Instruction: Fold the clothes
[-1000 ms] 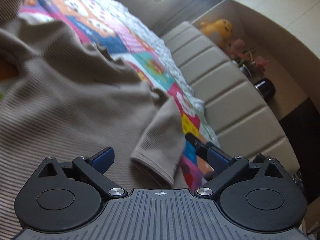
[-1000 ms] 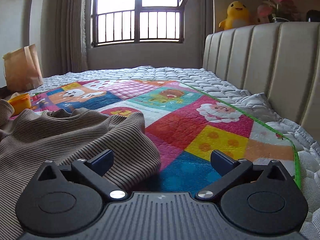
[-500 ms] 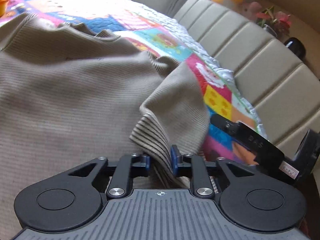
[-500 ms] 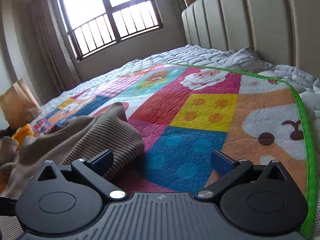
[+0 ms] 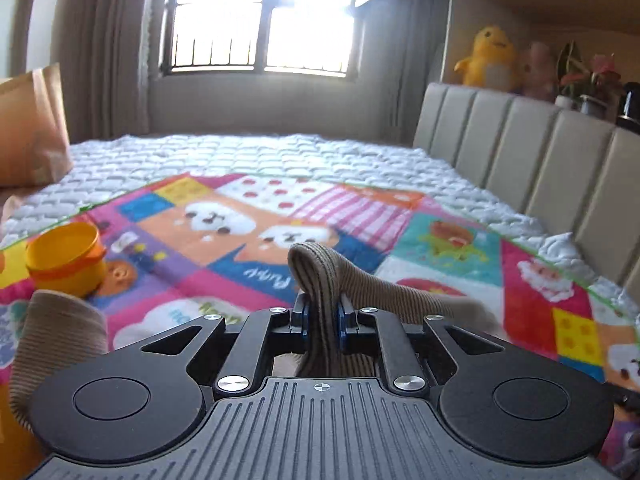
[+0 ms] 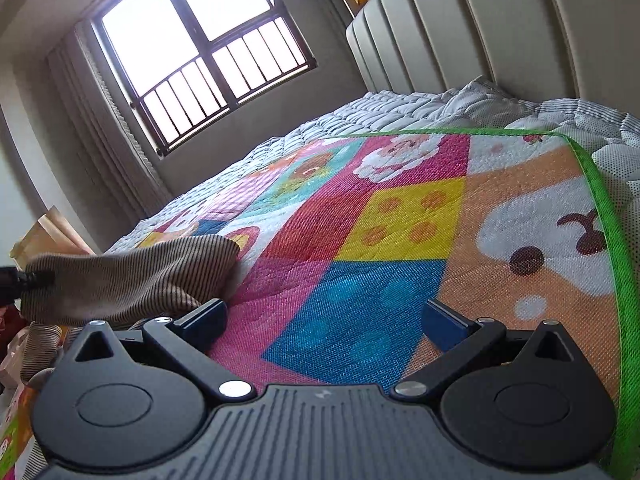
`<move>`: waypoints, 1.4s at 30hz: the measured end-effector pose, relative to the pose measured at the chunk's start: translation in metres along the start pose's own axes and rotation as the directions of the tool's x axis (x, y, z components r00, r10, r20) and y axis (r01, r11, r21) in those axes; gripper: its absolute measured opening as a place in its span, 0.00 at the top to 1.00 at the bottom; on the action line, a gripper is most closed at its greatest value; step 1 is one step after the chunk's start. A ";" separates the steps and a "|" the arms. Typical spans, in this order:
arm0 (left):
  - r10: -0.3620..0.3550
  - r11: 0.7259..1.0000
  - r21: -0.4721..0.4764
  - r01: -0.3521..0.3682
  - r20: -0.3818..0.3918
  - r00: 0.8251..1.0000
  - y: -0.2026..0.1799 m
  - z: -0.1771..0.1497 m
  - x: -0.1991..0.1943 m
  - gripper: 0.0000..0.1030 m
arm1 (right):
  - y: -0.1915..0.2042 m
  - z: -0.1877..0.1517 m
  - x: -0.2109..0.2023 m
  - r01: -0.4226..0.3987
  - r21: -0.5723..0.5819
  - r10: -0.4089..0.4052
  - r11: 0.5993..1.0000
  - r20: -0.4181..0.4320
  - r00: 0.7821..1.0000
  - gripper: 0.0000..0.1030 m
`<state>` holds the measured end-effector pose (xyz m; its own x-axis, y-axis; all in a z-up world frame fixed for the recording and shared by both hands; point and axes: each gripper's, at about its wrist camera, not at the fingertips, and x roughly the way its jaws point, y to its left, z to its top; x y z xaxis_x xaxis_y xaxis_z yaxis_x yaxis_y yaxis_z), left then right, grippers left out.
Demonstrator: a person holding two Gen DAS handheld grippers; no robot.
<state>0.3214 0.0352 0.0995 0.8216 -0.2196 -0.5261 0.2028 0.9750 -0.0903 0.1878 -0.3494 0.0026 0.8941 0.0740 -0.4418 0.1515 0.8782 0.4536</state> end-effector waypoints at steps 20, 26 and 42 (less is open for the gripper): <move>0.311 0.912 0.252 -0.323 0.087 0.946 0.119 -0.052 -0.082 0.32 | 0.003 -0.001 0.003 0.022 -0.017 -0.022 1.000 -0.011 1.000 0.00; 0.339 0.938 0.058 -0.342 0.046 0.939 0.145 -0.051 -0.062 0.27 | 0.003 -0.001 0.003 0.026 -0.018 -0.026 1.000 -0.011 1.000 0.00; 0.301 0.951 -0.058 -0.303 -0.050 0.952 0.173 -0.021 -0.012 0.91 | 0.003 -0.001 0.002 0.026 -0.011 -0.026 1.000 -0.007 1.000 0.00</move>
